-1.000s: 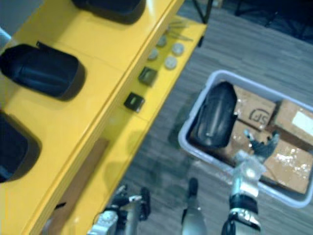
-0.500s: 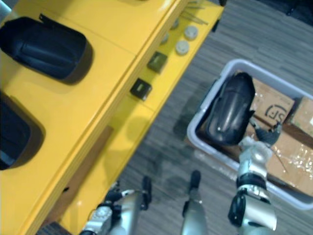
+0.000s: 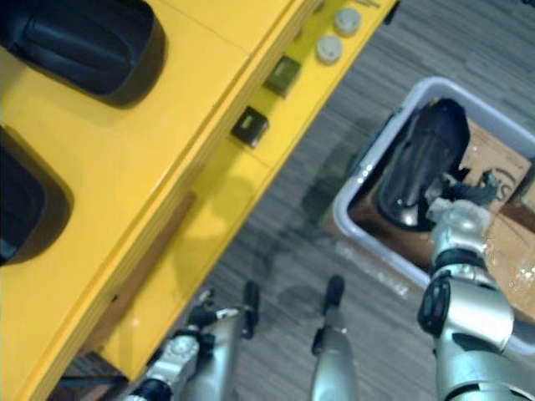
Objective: Walk over and take plastic housings, then place them on the shelf
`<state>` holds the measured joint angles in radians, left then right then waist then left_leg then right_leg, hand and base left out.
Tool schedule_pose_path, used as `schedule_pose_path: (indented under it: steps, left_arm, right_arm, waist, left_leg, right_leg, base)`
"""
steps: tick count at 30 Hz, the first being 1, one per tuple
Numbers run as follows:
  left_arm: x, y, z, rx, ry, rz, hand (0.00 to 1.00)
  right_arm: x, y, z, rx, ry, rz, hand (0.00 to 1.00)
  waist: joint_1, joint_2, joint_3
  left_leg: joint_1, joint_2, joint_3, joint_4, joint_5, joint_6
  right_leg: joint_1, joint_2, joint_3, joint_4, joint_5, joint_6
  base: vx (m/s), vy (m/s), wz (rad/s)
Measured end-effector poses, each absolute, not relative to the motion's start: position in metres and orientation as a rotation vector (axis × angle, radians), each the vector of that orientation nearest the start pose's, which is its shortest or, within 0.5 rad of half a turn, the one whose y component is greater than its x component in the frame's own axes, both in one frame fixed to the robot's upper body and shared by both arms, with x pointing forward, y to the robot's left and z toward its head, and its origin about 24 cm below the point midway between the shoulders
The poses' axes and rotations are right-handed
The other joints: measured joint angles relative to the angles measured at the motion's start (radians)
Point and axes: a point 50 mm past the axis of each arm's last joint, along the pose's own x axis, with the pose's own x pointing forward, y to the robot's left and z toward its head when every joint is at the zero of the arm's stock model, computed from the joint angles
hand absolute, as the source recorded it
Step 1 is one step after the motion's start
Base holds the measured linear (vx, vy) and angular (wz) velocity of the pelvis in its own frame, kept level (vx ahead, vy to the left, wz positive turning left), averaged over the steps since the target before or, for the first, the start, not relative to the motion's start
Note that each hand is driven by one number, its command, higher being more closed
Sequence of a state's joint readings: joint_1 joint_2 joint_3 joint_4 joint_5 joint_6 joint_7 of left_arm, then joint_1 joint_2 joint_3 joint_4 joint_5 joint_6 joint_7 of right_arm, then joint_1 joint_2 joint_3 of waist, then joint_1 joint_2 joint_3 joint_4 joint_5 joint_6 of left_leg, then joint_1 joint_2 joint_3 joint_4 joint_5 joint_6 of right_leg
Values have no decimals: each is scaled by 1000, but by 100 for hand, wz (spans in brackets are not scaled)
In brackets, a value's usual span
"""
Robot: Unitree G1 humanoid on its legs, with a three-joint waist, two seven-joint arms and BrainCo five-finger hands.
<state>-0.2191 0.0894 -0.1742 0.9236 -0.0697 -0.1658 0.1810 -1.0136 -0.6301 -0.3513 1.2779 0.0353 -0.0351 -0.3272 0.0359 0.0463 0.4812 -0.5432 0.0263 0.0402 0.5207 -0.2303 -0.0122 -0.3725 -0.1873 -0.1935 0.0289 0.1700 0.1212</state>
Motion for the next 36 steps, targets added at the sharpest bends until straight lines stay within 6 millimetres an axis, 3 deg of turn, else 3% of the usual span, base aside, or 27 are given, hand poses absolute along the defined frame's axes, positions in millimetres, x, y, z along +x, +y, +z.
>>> schedule_pose_path:
  steps: [8, 13, 17, 26, 32, 36]
  left_arm:
    - [247, 141, -84, 153, 522, 8, 0]
    - [248, 141, -84, 162, 524, 4, 0]
    - [261, 137, -74, 221, 479, -27, 0]
    - [316, 119, -17, 362, 242, -87, 0]
    - [349, 103, 43, 428, 6, -91, 0]
    - [364, 86, 80, 441, -128, -110, 0]
  right_arm:
    - [376, -341, 179, -393, 170, -636, 100]
    - [380, -336, 187, -548, 179, -610, 100]
    - [382, -334, 192, -672, 176, -594, 100]
    - [382, -333, 197, -797, 135, -600, 100]
    - [371, -334, 201, -924, 13, -673, 100]
    - [365, -327, 219, -982, -123, -732, 100]
  waist:
    - [8, 0, 0]
    - [8, 0, 0]
    - [4, 0, 0]
    - [-14, 0, 0]
    - [-56, 0, 0]
    - [-71, -1, 0]
  left_leg:
    - [-15, 3, 1, 9, 0, 0]
    - [-15, 2, 4, 8, 1, 1]
    - [-14, 2, 17, 5, 2, 3]
    - [-19, 10, 53, 12, 1, 7]
    - [-27, 19, 60, 13, 0, 7]
    - [-21, 24, 79, 11, 0, 7]
  right_leg:
    - [-12, 4, 2, -5, 14, -5]
    - [-12, 3, 3, -11, 21, -8]
    - [-12, 2, 6, -27, 39, -15]
    - [-36, 4, 33, -28, 53, -34]
    - [-52, 11, 46, -25, 54, -32]
    - [-64, 13, 74, -24, 61, -22]
  base:
    - [-56, -23, -2]
    - [-44, -17, -1]
    - [-46, -10, -7]
    - [-65, -9, -11]
    - [-40, -25, -8]
    - [-40, -26, -16]
